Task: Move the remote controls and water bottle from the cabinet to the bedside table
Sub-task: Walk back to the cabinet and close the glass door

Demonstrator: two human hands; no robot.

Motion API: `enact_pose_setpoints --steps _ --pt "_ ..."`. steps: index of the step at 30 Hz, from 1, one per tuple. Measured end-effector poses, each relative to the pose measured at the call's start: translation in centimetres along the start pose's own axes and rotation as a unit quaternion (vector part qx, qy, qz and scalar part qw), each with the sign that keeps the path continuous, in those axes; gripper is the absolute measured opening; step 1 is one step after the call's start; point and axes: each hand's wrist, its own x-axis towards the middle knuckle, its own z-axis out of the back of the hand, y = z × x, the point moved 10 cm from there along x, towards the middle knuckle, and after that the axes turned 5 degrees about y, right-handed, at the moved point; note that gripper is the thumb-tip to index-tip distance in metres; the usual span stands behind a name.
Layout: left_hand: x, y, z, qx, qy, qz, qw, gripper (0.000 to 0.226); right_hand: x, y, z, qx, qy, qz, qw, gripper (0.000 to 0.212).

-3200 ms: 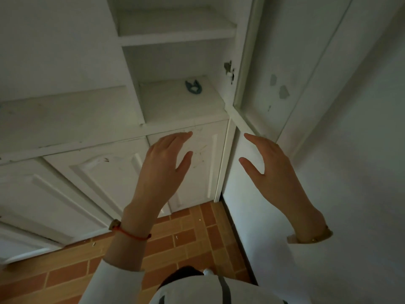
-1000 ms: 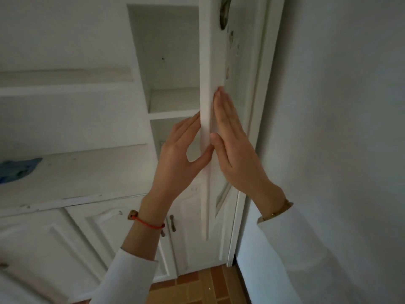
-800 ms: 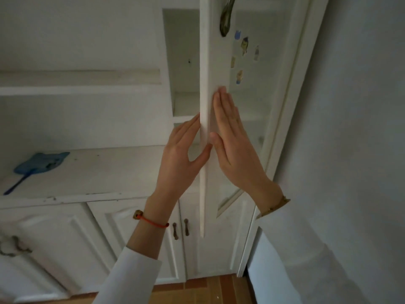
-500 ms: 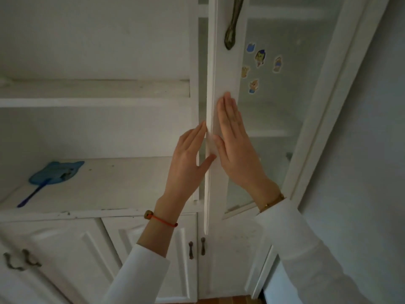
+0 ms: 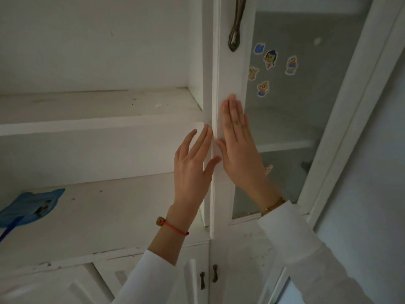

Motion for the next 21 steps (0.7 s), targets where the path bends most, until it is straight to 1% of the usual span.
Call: enact_pose_setpoints --steps 4,10,15,21 --pt "0.0 0.4 -0.3 0.003 -0.02 -0.008 1.0 0.062 0.4 -0.3 -0.5 -0.016 -0.007 -0.001 1.0 0.061" --pt "0.7 0.9 -0.5 0.019 -0.05 0.005 0.999 0.061 1.6 -0.4 -1.2 -0.008 -0.026 -0.012 1.0 0.059" --pt "0.7 1.1 -0.7 0.043 -0.084 0.006 0.996 0.058 2.0 -0.8 -2.0 -0.032 -0.032 -0.013 0.999 0.059" --pt "0.6 1.2 -1.0 0.055 -0.089 0.006 0.995 0.056 2.1 -0.8 -2.0 -0.048 -0.028 -0.011 0.998 0.058"
